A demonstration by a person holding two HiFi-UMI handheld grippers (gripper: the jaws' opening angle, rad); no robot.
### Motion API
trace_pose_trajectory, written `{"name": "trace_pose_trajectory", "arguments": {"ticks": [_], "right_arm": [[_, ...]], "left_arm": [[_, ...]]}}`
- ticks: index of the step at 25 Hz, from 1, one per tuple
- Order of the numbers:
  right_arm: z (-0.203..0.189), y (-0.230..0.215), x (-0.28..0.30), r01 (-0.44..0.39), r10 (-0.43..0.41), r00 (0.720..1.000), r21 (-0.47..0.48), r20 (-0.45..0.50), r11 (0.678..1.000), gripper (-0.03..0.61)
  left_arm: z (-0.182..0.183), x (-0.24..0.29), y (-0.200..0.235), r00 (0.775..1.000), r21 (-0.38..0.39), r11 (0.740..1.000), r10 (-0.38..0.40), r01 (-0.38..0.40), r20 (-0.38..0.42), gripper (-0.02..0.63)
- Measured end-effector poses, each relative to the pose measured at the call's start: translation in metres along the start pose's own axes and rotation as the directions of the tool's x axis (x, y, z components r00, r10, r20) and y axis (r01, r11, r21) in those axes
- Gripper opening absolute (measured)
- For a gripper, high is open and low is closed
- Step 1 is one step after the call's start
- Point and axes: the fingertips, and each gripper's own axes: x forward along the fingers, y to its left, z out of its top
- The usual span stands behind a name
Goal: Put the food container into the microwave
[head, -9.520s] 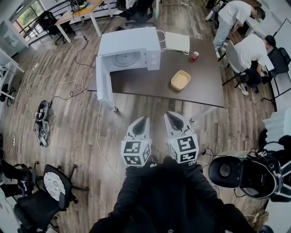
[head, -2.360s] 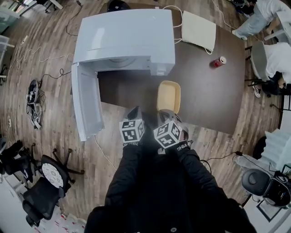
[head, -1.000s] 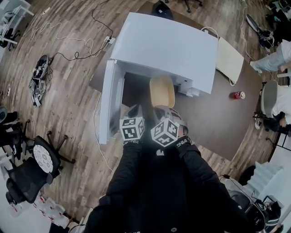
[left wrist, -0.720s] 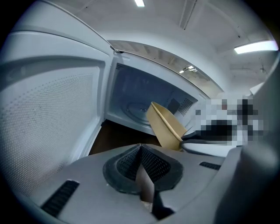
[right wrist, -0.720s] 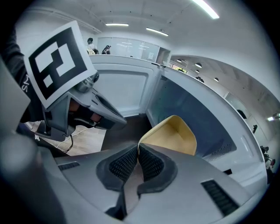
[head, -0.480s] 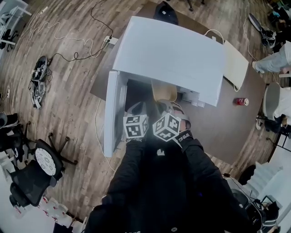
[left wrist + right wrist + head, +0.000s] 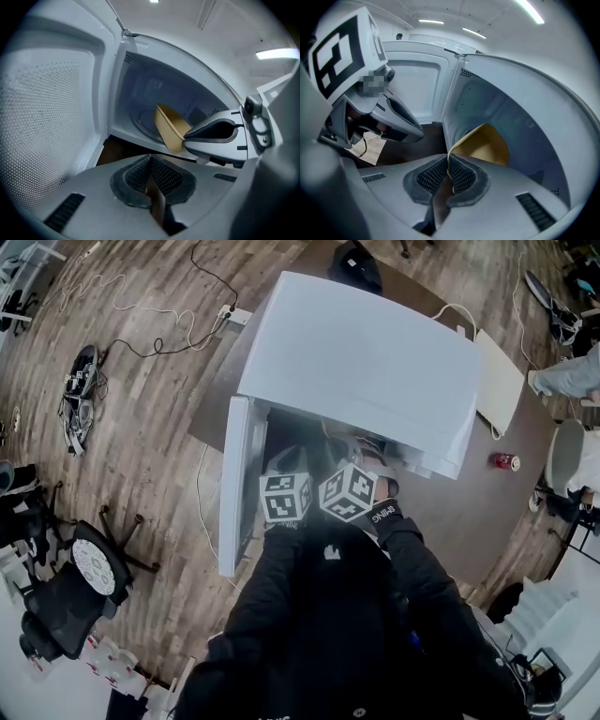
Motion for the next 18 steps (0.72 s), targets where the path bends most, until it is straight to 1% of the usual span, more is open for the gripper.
{"name": "trace_pose_trajectory", "arguments": {"ticks": [4,11,18], "right_arm": [[0.004,-0.008,0.010,0.010,-0.010,1.000,-0.010,0.002,1.000,0.034],[0.010,-0.019,0.025,0.020,-0.020,1.000,-0.030,0.003,0.999,0.034],[0.010,-0.022,0.032,0.027,-0.027,1.000,-0.038,0.002,0.999,0.034]], "left_arm": [[-0.003,0.005,0.006,1.000,-0.011,1.000,0.010,-0.010,-0.018,0.034],[0.000,0.010,0.014,1.000,-0.031,0.999,0.015,-0.016,-0.014,0.034],[0.000,0.013,0.017,1.000,-0.034,0.999,0.020,-0.021,-0.017,0.034]]}}
